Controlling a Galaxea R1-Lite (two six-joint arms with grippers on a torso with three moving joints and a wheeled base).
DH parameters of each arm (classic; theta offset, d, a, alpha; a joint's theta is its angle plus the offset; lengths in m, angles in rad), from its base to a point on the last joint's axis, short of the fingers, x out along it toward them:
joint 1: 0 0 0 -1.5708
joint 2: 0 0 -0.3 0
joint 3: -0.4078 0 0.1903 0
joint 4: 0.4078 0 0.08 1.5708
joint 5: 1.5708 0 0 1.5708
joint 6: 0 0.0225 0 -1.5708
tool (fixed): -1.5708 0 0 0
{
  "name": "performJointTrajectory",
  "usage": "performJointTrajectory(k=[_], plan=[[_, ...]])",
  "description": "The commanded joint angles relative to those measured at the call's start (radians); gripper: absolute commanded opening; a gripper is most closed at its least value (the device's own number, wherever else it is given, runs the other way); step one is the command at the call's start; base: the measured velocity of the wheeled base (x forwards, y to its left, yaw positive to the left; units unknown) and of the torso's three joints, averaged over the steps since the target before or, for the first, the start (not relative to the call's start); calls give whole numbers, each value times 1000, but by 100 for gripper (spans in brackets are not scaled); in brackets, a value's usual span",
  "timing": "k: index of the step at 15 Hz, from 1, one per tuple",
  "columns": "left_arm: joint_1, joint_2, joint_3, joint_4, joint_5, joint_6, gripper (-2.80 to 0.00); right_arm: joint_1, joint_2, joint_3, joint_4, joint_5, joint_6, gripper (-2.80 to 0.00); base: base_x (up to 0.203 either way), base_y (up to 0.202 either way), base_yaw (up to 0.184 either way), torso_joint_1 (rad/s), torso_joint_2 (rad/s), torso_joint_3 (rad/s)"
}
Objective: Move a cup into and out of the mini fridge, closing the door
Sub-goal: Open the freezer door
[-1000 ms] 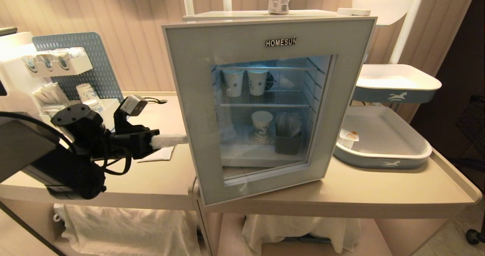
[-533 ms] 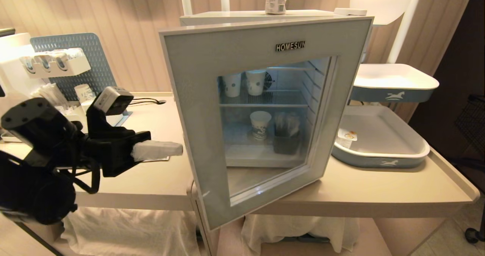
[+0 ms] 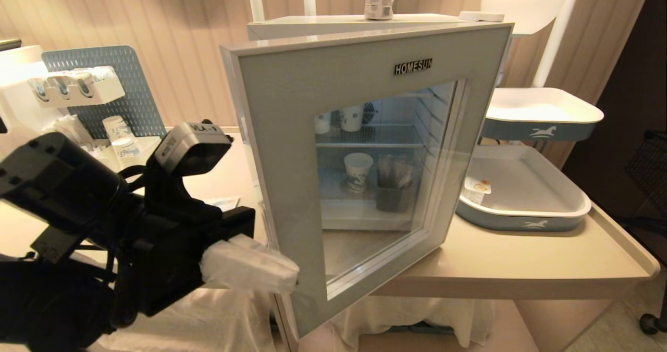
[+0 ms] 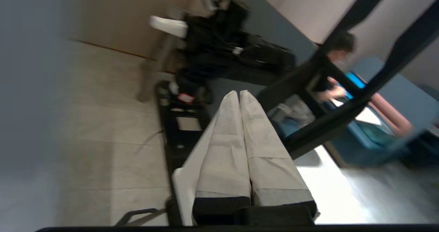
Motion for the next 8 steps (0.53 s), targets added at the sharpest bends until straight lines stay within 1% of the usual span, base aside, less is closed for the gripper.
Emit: performJointTrajectory(k=[1, 2, 3, 4, 6, 7, 8], plan=[[-49, 4, 6, -9, -8, -6, -280, 1, 1, 1, 0, 0, 0, -280, 0, 0, 0, 0, 0, 0], [-25, -5, 14, -9, -8, -5, -280, 2, 0, 0, 0, 0, 0, -280, 0, 0, 0, 0, 0, 0], [38, -20, 20, -9, -8, -4, -280, 0, 1, 0, 0, 0, 0, -280, 0, 0, 0, 0, 0, 0], [120, -43, 29, -9, -8, -3, -280, 0, 1, 1, 0, 0, 0, -280, 0, 0, 0, 0, 0, 0], [318, -92, 42, -9, -3, -5, -280, 0, 0, -1, 0, 0, 0, -280, 0, 0, 0, 0, 0, 0], [405, -109, 45, -9, 30, -9, -280, 0, 0, -1, 0, 0, 0, -280, 0, 0, 0, 0, 0, 0], [481, -120, 46, -9, 104, -18, -280, 2, 0, 1, 0, 0, 0, -280, 0, 0, 0, 0, 0, 0]])
